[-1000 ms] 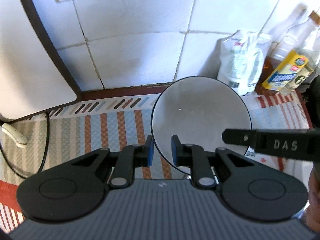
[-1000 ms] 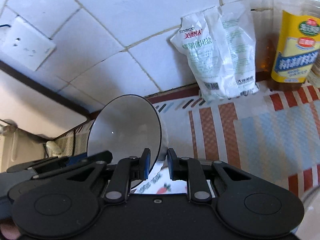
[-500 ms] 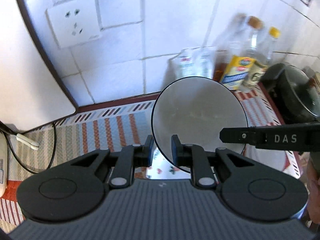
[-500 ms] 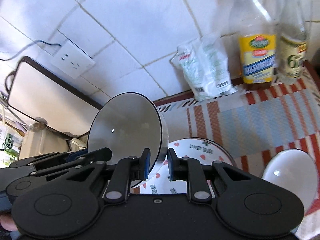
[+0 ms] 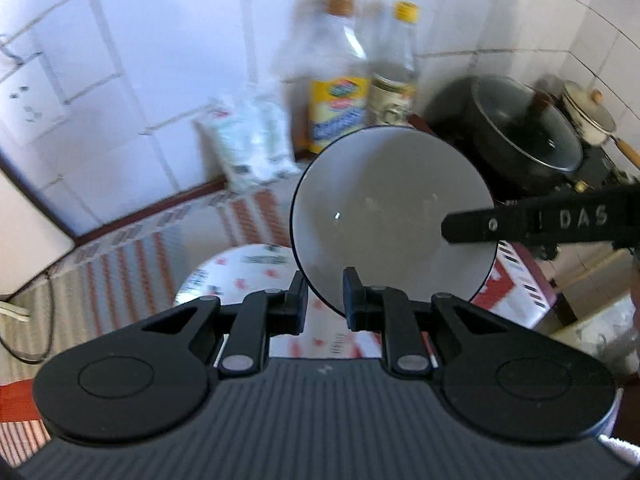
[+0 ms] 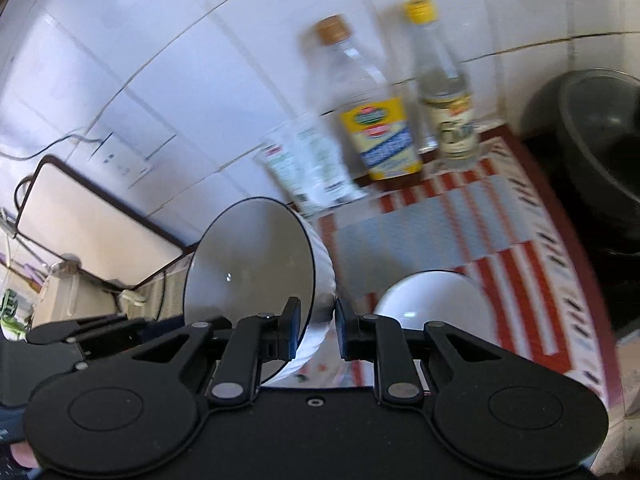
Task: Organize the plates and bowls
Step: 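Lift the white bowl with both tools and carry it toward the placed bowl, then lower the white bowl into the placed bowl and open both tools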
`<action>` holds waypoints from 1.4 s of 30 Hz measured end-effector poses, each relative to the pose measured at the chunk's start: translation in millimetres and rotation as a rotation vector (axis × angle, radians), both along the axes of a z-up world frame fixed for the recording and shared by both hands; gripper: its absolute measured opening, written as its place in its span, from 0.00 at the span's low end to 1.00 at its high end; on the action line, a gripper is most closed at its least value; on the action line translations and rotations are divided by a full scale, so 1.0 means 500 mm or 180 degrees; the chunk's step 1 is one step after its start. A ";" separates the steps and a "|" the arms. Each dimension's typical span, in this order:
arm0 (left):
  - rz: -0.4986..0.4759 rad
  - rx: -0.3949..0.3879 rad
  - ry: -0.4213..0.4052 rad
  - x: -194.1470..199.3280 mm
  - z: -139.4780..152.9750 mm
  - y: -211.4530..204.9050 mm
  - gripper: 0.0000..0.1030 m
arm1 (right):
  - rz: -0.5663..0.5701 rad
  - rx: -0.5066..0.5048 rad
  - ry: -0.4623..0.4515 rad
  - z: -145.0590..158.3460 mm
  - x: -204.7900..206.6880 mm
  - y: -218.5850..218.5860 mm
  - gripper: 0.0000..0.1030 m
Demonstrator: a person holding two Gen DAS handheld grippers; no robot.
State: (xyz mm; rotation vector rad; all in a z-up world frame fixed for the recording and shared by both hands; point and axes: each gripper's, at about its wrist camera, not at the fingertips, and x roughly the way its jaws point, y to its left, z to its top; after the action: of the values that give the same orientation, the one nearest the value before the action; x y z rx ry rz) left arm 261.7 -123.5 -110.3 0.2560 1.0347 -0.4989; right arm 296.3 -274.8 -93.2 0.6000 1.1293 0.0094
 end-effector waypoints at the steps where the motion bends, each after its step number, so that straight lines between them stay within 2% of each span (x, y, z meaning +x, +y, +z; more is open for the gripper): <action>1: -0.0016 -0.0010 0.0039 -0.002 -0.005 -0.018 0.16 | -0.0032 -0.0003 0.0013 -0.002 -0.011 -0.014 0.22; 10: -0.0038 0.0137 0.0252 -0.005 -0.074 -0.144 0.16 | -0.0148 -0.0017 0.0277 -0.071 -0.058 -0.114 0.22; 15: 0.0037 0.0336 0.0387 0.021 -0.139 -0.178 0.16 | 0.0187 -0.0251 0.0484 -0.145 -0.036 -0.112 0.22; 18: 0.0037 0.0443 0.0475 0.028 -0.159 -0.187 0.16 | 0.0373 -0.0356 0.0600 -0.177 -0.026 -0.101 0.22; 20: 0.0024 0.0503 0.0499 0.025 -0.165 -0.192 0.16 | 0.0515 -0.0501 0.0589 -0.181 -0.028 -0.090 0.22; 23: 0.0032 0.0617 0.0522 0.025 -0.182 -0.199 0.16 | 0.0544 -0.0499 0.0572 -0.185 -0.029 -0.093 0.22; 27: 0.0017 0.0556 0.0586 0.031 -0.193 -0.198 0.15 | 0.0612 -0.0644 0.0545 -0.194 -0.029 -0.091 0.22; 30: 0.0014 0.0581 0.0655 0.036 -0.194 -0.200 0.15 | 0.0800 -0.0774 0.0524 -0.197 -0.028 -0.078 0.24; 34: 0.0022 0.0644 0.0660 0.041 -0.197 -0.207 0.15 | 0.0851 -0.0835 0.0478 -0.208 -0.029 -0.074 0.25; 36: 0.0026 0.0686 0.0639 0.041 -0.199 -0.210 0.15 | 0.0835 -0.0823 0.0449 -0.213 -0.031 -0.075 0.31; 38: 0.0007 0.0741 0.0624 0.040 -0.202 -0.214 0.15 | 0.0847 -0.0812 0.0392 -0.213 -0.035 -0.073 0.31; 40: -0.0021 0.0772 0.0626 0.039 -0.201 -0.217 0.15 | 0.0938 -0.0878 0.0385 -0.213 -0.035 -0.066 0.33; 42: 0.0008 0.0774 0.0629 0.041 -0.201 -0.216 0.15 | 0.1008 -0.0961 0.0357 -0.209 -0.036 -0.061 0.38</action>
State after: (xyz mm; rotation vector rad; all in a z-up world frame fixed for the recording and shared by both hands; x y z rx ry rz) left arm 282.3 -231.3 -211.0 0.4272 1.2903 -0.4012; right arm 278.3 -305.5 -198.0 0.1512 1.2961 0.0770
